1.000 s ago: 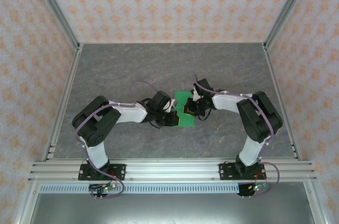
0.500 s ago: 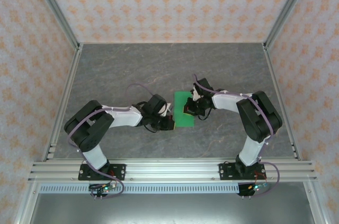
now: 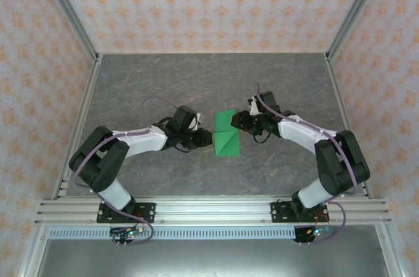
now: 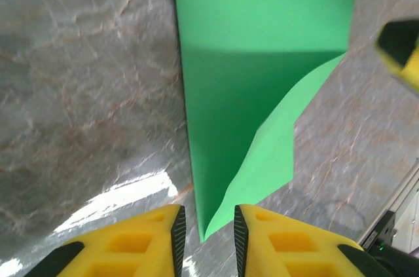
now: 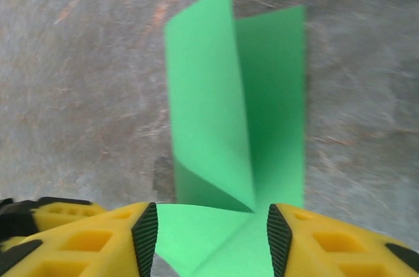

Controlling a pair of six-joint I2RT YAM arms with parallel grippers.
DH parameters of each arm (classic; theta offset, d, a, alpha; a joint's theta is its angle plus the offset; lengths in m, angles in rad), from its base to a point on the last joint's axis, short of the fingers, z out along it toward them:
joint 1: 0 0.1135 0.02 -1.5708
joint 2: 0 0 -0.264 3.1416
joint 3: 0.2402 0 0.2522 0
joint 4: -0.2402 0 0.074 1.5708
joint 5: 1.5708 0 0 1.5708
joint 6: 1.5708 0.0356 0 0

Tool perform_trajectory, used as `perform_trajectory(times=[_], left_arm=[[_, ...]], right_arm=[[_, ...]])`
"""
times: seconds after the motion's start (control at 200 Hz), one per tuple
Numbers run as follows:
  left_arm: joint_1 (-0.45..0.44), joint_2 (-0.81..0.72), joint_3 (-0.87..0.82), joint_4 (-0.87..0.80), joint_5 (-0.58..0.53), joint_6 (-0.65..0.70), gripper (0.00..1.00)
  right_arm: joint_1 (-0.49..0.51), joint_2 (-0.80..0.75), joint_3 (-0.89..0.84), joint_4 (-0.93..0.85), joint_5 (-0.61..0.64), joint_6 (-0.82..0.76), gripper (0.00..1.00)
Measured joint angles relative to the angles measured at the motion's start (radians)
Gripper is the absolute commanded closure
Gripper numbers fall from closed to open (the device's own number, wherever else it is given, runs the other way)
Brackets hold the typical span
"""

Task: Fold a paper plane with a square sheet of paper (fold left side to right side)
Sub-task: Turn over the paper at the center of the table.

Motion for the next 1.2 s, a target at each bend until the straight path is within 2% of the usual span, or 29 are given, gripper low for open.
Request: perform_trajectory(times=[0.325, 0.455, 0.656, 0.756, 0.871, 1.051, 1.201], left_arm=[[0.000, 0.013, 0.023, 0.043, -0.069, -0.024, 0.70], [0.000, 0.006, 0.023, 0.032, -0.123, -0.026, 0.70], [0.000, -0.081, 0.022, -0.017, -0.213, -0.018, 0.68], [0.000, -0.128, 0.022, -0.036, -0.250, -0.003, 0.64], [0.000, -0.167, 0.022, -0.053, -0.291, 0.002, 0.59], [0.000, -0.247, 0.016, -0.085, -0.341, 0.019, 0.40], [0.000, -0.332, 0.015, -0.111, -0.359, 0.022, 0.28]], right_arm=[[-0.007, 0.026, -0.074, 0.121, -0.122, 0.016, 0.47], [0.015, 0.080, -0.071, 0.165, -0.144, 0.023, 0.51], [0.057, 0.135, -0.063, 0.192, -0.153, 0.034, 0.53], [0.071, 0.153, -0.047, 0.206, -0.154, 0.039, 0.56], [0.084, 0.175, -0.026, 0.223, -0.154, 0.048, 0.65], [0.090, 0.187, -0.014, 0.238, -0.150, 0.048, 0.94], [0.070, 0.140, -0.014, 0.224, -0.156, 0.053, 0.99]])
